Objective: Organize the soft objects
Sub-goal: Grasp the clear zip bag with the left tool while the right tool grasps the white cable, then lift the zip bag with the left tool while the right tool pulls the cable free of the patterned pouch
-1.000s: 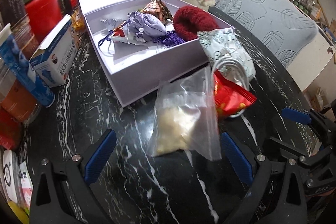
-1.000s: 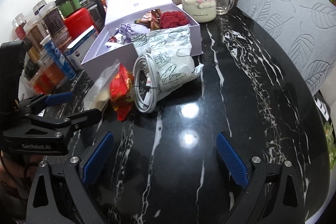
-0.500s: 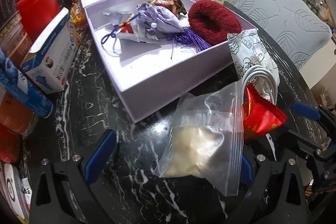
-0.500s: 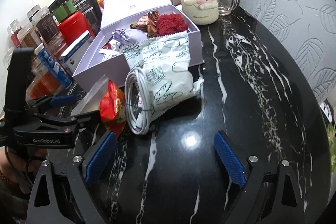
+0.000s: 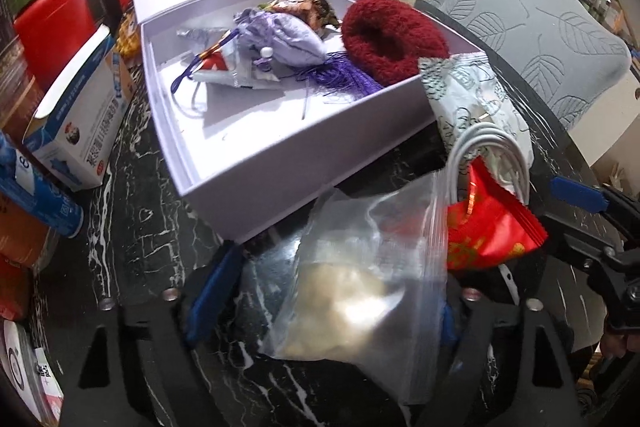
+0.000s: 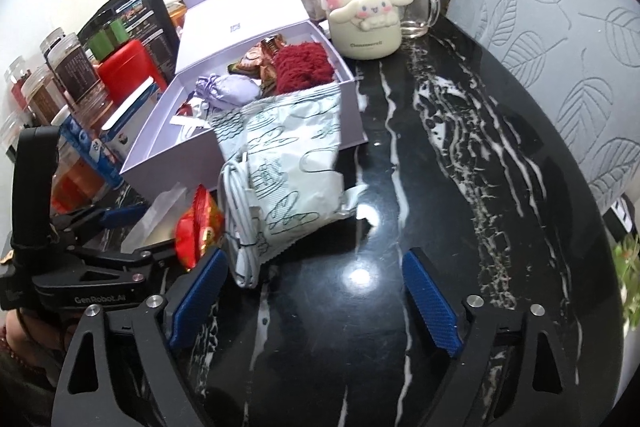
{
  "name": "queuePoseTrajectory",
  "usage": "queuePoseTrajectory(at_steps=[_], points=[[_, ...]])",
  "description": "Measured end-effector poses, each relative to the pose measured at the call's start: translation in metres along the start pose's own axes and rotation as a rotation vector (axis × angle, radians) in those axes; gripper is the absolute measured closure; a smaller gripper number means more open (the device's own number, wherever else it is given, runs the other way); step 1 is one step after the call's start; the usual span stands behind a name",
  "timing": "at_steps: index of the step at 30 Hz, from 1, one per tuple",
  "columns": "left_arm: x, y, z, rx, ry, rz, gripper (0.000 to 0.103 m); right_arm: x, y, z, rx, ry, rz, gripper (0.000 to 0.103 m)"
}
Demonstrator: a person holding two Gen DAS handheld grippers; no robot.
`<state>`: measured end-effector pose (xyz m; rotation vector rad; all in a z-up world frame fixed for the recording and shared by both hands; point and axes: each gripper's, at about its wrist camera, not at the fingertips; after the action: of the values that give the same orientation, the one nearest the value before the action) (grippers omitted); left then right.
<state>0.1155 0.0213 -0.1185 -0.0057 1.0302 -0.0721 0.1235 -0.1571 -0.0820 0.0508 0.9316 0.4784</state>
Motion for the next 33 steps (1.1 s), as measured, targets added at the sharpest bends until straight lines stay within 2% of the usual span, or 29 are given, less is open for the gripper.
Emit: queuePoseTrajectory(at_steps=[2, 3, 5, 6, 8, 10, 13, 16, 18, 29, 33], points=[[-0.002, -0.005, 0.001, 0.021, -0.006, 0.006, 0.052, 0.002, 0.001, 0.000, 0.005, 0.017, 0.047, 0.024], [-0.002, -0.008, 0.001, 0.029, -0.008, -0.003, 0.055, 0.003, 0.002, 0.001, 0.010, 0.022, 0.070, 0.025], [-0.003, -0.010, 0.001, 0.039, -0.008, -0.015, 0.062, 0.006, 0.005, 0.000, 0.011, 0.031, 0.107, 0.035], [-0.003, -0.011, 0.001, 0.041, -0.008, -0.021, 0.062, 0.007, 0.008, 0.000, 0.006, 0.035, 0.111, 0.039], [-0.004, -0.010, 0.000, 0.038, -0.008, -0.029, 0.064, 0.009, 0.011, 0.001, -0.002, 0.035, 0.117, 0.053], [-0.005, -0.008, -0.002, 0.030, -0.007, -0.035, 0.065, 0.011, 0.012, 0.002, 0.000, 0.035, 0.130, 0.071], [-0.011, -0.004, -0.008, 0.012, -0.006, -0.044, 0.066, 0.016, 0.012, 0.005, 0.016, 0.039, 0.135, 0.076], [-0.017, 0.000, -0.016, -0.001, -0.006, -0.044, 0.066, 0.018, 0.013, 0.004, 0.029, 0.041, 0.134, 0.088], [-0.019, 0.000, -0.019, -0.004, -0.005, -0.047, 0.066, 0.017, 0.011, 0.002, 0.058, 0.038, 0.149, 0.088], [-0.037, -0.008, -0.039, 0.010, -0.025, -0.074, 0.066, -0.010, 0.012, -0.018, 0.044, 0.023, 0.122, 0.097], [-0.043, -0.012, -0.049, 0.011, -0.033, -0.084, 0.066, -0.022, 0.006, -0.029, 0.070, 0.016, 0.109, 0.097]])
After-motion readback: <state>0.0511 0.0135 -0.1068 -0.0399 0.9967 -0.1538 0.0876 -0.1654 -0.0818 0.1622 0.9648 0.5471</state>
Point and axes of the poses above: each gripper's, at about its wrist camera, not at the fingertips, and x roughly the way its jaws point, y to its left, z to its top
